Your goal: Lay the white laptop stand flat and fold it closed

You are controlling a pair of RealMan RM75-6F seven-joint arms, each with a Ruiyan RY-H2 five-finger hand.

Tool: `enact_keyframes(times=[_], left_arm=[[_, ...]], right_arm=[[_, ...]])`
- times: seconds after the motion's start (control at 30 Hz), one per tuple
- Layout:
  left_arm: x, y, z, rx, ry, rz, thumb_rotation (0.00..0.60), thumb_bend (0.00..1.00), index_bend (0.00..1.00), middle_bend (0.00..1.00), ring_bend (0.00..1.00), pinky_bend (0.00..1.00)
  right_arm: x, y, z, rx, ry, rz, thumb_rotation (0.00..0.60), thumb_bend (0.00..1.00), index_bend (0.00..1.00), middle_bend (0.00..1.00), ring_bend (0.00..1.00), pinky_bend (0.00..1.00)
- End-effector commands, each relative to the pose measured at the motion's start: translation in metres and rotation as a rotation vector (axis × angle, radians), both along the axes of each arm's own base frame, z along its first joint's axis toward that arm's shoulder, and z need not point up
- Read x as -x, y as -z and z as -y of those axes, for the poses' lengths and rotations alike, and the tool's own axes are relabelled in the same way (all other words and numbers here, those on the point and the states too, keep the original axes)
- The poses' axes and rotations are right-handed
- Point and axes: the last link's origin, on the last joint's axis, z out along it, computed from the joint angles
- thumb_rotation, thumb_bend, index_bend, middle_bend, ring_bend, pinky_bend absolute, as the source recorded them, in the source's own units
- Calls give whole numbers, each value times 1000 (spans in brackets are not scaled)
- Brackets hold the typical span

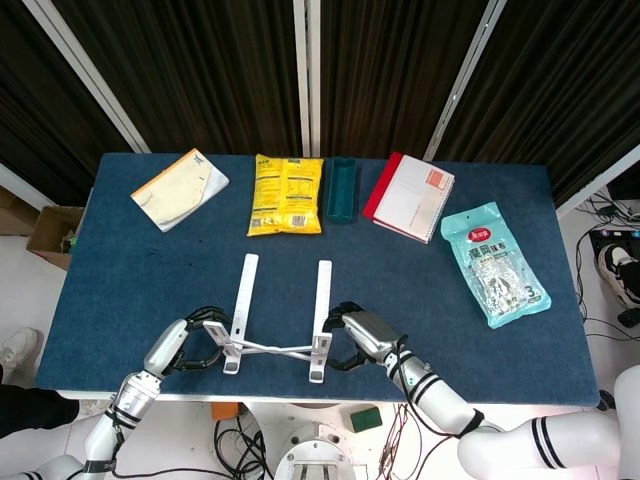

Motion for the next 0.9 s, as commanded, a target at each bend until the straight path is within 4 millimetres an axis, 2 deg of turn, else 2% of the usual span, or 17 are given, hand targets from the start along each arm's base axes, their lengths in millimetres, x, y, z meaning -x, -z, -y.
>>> enact_keyframes(times=[0.03, 0.27, 0.43, 0.73, 0.9], left_arm=[[-1, 0, -1, 1, 4, -1, 600, 482, 601, 328, 201, 350], [-3, 0, -2, 5, 13, -3, 600, 482, 602, 328, 201, 350], [-4, 1, -2, 5, 16, -4, 600, 482, 601, 327, 201, 350], [-4, 1, -3, 8, 19, -4, 600, 482, 601, 327, 201, 350], [-5, 2, -3, 10, 21, -2, 600, 482, 601, 327, 201, 349]], right_arm=[[1, 0, -1, 1, 7, 2, 600, 219, 554, 406, 151, 116], [1, 1, 0, 1, 26, 14, 600, 219, 556, 421, 159, 116], [-1, 3, 0, -6, 26, 17, 600, 302, 573, 422, 162, 116], [-4, 6, -1, -14, 20, 22, 600, 343, 584, 423, 162, 116], [-3, 6, 0, -10, 25, 23, 600, 410, 596, 426, 162, 116]])
